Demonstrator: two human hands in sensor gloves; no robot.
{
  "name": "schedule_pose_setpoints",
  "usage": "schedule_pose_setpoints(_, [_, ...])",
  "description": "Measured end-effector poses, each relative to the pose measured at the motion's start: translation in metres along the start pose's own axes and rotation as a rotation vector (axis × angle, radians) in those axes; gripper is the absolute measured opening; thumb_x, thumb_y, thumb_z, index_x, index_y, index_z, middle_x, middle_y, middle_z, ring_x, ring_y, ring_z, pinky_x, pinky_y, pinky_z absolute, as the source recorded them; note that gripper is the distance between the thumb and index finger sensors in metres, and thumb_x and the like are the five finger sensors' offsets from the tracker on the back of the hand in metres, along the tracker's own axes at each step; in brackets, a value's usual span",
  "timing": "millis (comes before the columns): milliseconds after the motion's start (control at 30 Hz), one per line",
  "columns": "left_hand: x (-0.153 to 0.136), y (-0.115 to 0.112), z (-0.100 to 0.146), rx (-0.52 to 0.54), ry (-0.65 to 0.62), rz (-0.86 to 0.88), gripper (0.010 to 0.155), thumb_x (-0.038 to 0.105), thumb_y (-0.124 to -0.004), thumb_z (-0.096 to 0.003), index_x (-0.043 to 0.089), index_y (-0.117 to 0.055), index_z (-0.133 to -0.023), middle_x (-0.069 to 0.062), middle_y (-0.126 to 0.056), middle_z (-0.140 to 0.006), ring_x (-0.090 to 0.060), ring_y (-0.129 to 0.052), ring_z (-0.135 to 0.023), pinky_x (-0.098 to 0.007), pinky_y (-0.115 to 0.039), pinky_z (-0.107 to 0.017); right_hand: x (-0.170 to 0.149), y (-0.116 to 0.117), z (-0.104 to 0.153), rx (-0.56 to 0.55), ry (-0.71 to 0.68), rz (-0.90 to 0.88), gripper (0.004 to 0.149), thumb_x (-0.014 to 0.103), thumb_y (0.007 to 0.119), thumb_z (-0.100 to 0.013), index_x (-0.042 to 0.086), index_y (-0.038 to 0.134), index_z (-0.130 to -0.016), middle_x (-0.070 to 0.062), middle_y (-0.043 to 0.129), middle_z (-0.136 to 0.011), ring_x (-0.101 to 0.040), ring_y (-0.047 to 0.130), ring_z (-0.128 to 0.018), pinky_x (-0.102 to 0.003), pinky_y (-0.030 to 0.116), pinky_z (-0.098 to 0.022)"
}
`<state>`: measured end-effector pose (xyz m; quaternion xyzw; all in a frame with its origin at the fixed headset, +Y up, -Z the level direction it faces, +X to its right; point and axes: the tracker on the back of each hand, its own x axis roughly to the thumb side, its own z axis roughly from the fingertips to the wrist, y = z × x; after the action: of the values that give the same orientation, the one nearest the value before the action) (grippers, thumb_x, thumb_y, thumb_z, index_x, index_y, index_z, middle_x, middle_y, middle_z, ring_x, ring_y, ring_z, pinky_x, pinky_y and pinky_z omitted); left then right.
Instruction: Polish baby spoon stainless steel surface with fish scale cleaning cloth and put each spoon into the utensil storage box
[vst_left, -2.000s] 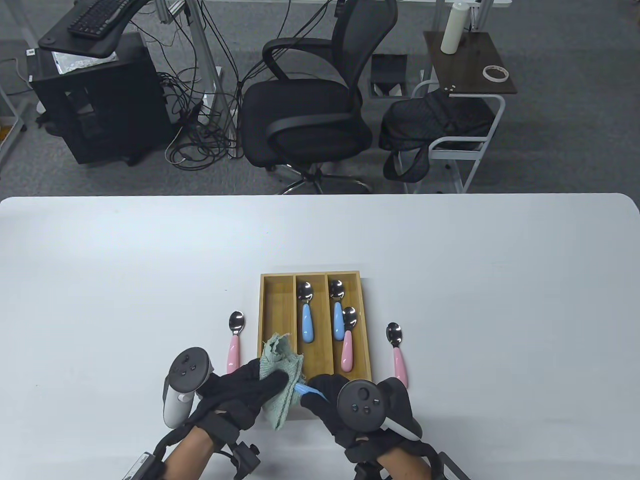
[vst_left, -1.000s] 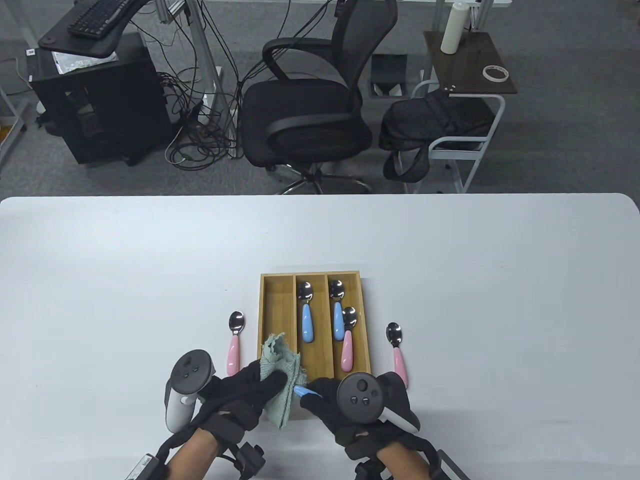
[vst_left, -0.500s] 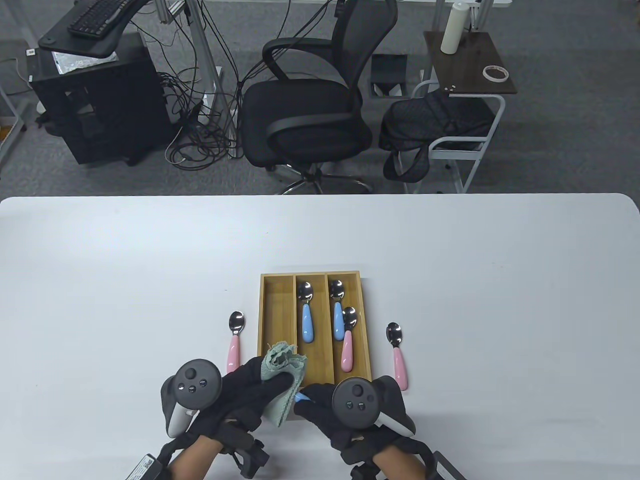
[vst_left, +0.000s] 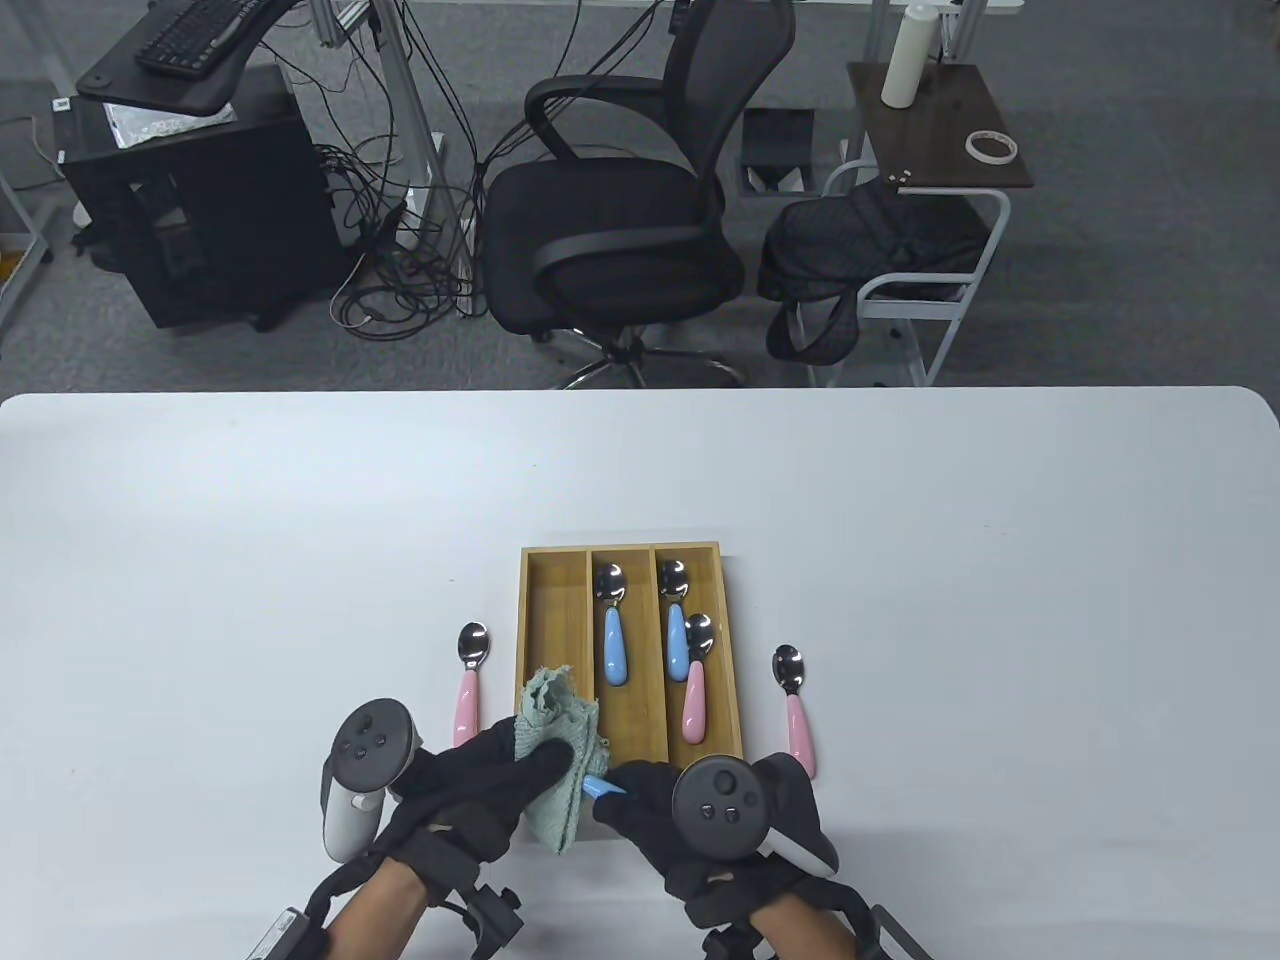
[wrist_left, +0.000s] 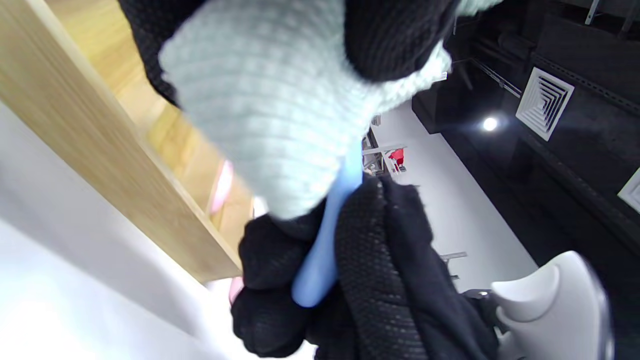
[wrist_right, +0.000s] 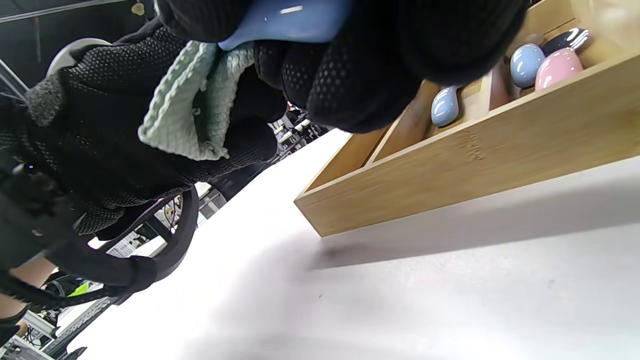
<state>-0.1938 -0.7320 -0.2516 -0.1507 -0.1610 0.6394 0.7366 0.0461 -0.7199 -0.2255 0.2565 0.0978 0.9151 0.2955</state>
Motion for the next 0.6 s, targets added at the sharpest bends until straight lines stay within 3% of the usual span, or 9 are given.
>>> schedule_pose_setpoints(167, [0.007,0.0,0.0,0.008,-0.06,-0.22,0.056,0.036,-0.087,-0.0542,0.009,-0.069,-0.1,-0.009,-0.089,-0.088,-0.026,-0.102,-0.072,-0.047,-0.085,-0.057,0.002,0.005,-0.001,0.052,-0.002,-0.01,0.045,0.049,0.056,-0.063,0.02,0.067,-0.095,-0.003,0.085,-0.081,-0.02,0.1,-0.052,-0.033,0.089,-0.04])
schedule_pose_setpoints(267, [0.011,-0.003,0.002,0.081,-0.088,-0.413,0.055,0.045,-0.08,-0.0553,0.009,-0.072,-0.096,-0.005,-0.093,-0.08,-0.02,-0.105,-0.064,-0.045,-0.087,-0.055,0.001,0.004,-0.002,0.117,0.0,0.008,0.045,0.05,0.062,-0.062,0.021,0.068,-0.096,-0.003,0.086,-0.083,-0.022,0.101,-0.059,-0.036,0.089,-0.044])
schedule_pose_setpoints(367, [0.013,-0.006,0.003,0.141,-0.095,-0.429,0.054,0.049,-0.073,-0.0565,0.008,-0.077,-0.091,-0.003,-0.097,-0.071,-0.017,-0.106,-0.057,-0.044,-0.088,-0.052,0.005,0.005,-0.001,0.164,-0.029,0.016,0.048,0.052,0.068,-0.061,0.021,0.069,-0.097,-0.003,0.084,-0.086,-0.026,0.095,-0.066,-0.04,0.085,-0.05])
schedule_pose_setpoints(600, [0.014,0.001,0.003,0.173,-0.091,-0.441,0.053,0.05,-0.066,-0.059,0.008,-0.082,-0.087,-0.001,-0.1,-0.065,-0.015,-0.108,-0.052,-0.043,-0.089,-0.049,0.011,-0.001,-0.002,0.178,-0.033,-0.003,0.049,0.052,0.07,-0.06,0.018,0.073,-0.095,-0.003,0.086,-0.081,-0.014,0.096,-0.045,-0.027,0.087,-0.036])
